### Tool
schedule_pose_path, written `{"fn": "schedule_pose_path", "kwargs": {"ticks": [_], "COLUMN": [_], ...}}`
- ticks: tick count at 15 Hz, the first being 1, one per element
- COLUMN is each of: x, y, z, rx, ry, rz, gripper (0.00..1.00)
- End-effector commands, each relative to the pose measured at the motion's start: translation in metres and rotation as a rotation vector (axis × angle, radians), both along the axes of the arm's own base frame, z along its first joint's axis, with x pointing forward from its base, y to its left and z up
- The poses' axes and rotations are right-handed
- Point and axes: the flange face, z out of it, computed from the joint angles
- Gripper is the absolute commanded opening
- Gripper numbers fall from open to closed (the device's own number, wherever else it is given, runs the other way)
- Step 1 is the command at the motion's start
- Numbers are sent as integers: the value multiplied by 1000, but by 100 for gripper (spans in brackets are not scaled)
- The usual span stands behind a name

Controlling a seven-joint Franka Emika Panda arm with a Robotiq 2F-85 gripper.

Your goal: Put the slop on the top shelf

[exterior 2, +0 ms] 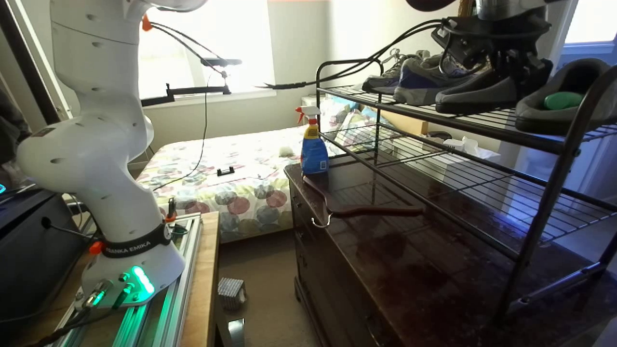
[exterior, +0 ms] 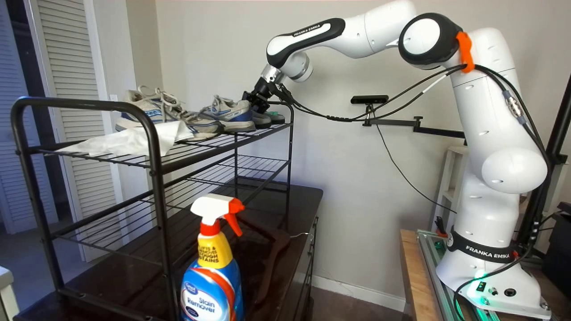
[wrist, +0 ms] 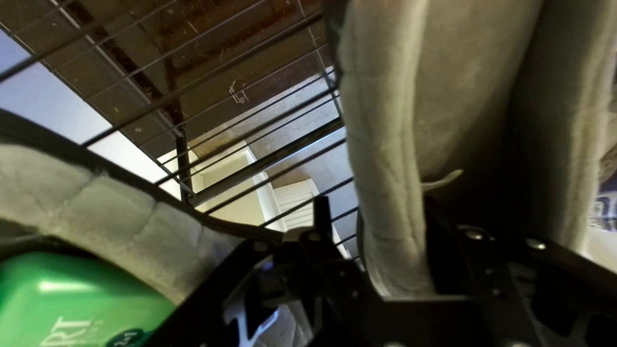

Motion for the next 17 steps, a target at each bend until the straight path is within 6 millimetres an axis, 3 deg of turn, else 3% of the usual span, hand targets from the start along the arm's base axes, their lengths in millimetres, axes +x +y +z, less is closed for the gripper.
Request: {"fn": "schedule_pose_path", "kwargs": {"ticks": [1, 4, 7, 12, 13, 17], "x": [-32, -56, -75, -90, -78, -81], "y": [10, 19, 25, 22, 20, 19], "z": [37, 66, 82, 80, 83, 78], "rx": [-18, -28, -68, -146, -117, -126], "ry": [41, 51, 86, 179, 143, 162], "rz": [40, 78, 94, 170, 139, 155], "gripper": [81, 99, 100, 100, 100, 100]}}
